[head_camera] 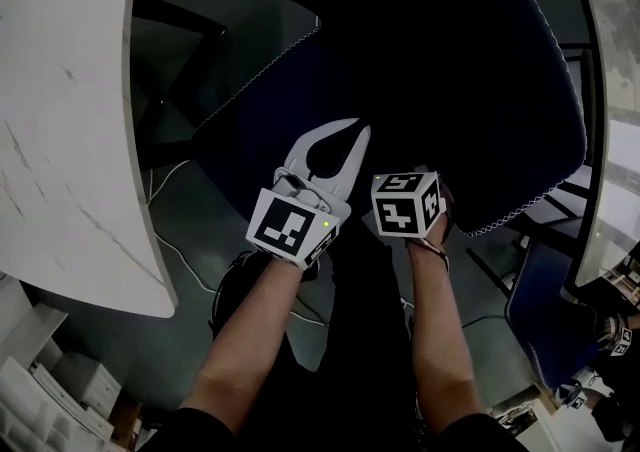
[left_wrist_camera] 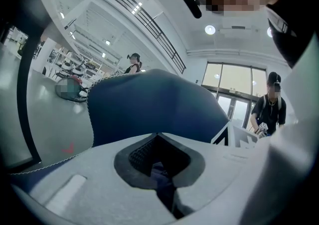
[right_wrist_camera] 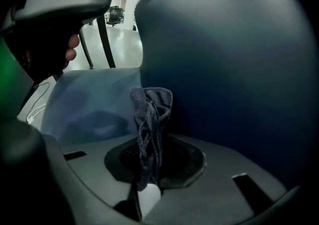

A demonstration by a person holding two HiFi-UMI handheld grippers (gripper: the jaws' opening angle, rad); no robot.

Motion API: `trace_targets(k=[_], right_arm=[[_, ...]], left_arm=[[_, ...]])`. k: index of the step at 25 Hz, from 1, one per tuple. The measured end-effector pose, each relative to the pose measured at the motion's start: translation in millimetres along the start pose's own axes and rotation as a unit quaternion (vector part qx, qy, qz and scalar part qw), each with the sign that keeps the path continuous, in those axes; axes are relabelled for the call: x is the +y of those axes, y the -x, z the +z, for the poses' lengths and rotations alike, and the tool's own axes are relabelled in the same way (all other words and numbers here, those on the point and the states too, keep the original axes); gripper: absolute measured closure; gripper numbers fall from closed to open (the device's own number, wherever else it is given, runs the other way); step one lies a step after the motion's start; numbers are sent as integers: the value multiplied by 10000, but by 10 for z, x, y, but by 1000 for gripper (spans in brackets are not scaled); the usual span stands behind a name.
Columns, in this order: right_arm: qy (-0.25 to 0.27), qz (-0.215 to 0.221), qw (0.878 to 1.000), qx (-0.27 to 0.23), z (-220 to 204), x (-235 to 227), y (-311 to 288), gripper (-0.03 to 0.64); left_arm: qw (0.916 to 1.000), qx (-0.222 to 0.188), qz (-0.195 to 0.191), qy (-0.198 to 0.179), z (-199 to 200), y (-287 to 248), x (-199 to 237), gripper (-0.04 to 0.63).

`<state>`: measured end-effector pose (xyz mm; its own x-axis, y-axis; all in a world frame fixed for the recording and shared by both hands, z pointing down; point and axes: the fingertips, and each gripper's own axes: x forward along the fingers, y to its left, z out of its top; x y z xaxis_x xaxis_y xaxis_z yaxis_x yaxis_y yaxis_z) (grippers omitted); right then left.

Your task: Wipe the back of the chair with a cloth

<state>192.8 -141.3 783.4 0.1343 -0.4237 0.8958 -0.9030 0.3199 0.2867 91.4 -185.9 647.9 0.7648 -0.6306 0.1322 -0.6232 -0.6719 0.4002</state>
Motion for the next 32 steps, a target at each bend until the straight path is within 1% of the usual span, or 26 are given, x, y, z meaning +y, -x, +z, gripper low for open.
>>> trace_targets(k=[8, 20, 27, 32], right_arm=[[-354, 68, 9992, 167, 78, -181, 419, 541], [-507, -229, 9977, 396, 281, -496, 966, 540], [-668, -417, 9960, 415, 407, -823, 1374, 540], [-795, -475, 9948, 425, 458, -1001, 1601, 540]], left_arm=[[9998, 107, -34, 160, 240, 80, -258, 588], [9996, 171, -84, 204, 667, 192, -409, 588], [9992, 260, -268, 134, 987, 217, -658, 588], [9984, 363, -430, 101, 1117, 205, -836, 588]])
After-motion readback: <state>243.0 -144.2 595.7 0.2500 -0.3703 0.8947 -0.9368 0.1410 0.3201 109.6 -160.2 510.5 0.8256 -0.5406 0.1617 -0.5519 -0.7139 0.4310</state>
